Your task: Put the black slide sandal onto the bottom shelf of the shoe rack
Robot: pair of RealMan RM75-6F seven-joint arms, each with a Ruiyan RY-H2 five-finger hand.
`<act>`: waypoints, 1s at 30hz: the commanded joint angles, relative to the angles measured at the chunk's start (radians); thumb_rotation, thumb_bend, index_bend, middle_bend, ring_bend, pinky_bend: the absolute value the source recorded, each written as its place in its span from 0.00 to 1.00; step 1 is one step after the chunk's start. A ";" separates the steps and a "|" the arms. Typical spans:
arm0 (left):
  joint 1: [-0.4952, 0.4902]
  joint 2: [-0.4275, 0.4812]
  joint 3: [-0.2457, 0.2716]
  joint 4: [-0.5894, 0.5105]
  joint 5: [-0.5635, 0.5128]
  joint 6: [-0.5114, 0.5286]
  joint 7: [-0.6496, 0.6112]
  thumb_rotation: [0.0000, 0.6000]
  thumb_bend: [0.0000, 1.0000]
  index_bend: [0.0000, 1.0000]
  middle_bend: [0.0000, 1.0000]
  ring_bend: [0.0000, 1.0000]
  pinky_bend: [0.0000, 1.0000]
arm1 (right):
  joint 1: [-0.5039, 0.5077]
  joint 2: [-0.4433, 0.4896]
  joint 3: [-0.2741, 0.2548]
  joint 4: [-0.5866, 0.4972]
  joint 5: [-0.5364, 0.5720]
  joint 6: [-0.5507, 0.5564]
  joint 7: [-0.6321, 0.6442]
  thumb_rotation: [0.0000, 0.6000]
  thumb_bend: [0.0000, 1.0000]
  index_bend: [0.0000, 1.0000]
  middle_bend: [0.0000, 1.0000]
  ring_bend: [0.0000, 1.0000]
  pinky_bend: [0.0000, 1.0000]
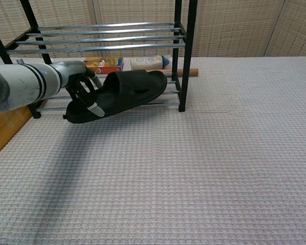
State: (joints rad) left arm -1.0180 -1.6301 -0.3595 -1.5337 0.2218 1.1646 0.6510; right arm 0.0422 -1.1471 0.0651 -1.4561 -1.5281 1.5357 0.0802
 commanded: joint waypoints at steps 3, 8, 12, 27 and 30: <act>-0.022 -0.031 -0.032 0.046 -0.046 0.011 0.029 1.00 0.11 0.39 0.36 0.36 0.50 | -0.002 -0.001 -0.001 0.008 0.001 0.000 0.007 1.00 0.20 0.00 0.15 0.10 0.15; -0.029 -0.048 -0.056 0.081 -0.062 0.013 0.039 1.00 0.11 0.38 0.36 0.36 0.50 | -0.004 0.000 -0.002 0.014 0.004 0.000 0.013 1.00 0.20 0.00 0.15 0.10 0.15; -0.035 -0.056 -0.073 0.104 -0.083 0.005 0.056 1.00 0.11 0.37 0.36 0.36 0.50 | -0.004 -0.001 -0.003 0.017 0.005 -0.004 0.015 1.00 0.20 0.00 0.15 0.10 0.15; -0.062 -0.097 -0.127 0.200 -0.131 0.017 0.108 1.00 0.11 0.31 0.36 0.36 0.51 | -0.004 -0.004 -0.003 0.025 0.009 -0.008 0.021 1.00 0.20 0.00 0.15 0.10 0.15; -0.063 -0.105 -0.138 0.215 -0.135 0.020 0.113 1.00 0.11 0.30 0.36 0.35 0.51 | -0.005 -0.004 -0.004 0.027 0.011 -0.008 0.023 1.00 0.20 0.00 0.15 0.10 0.15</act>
State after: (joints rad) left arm -1.0804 -1.7325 -0.4948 -1.3215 0.0879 1.1828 0.7627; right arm 0.0368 -1.1515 0.0616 -1.4287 -1.5173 1.5277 0.1036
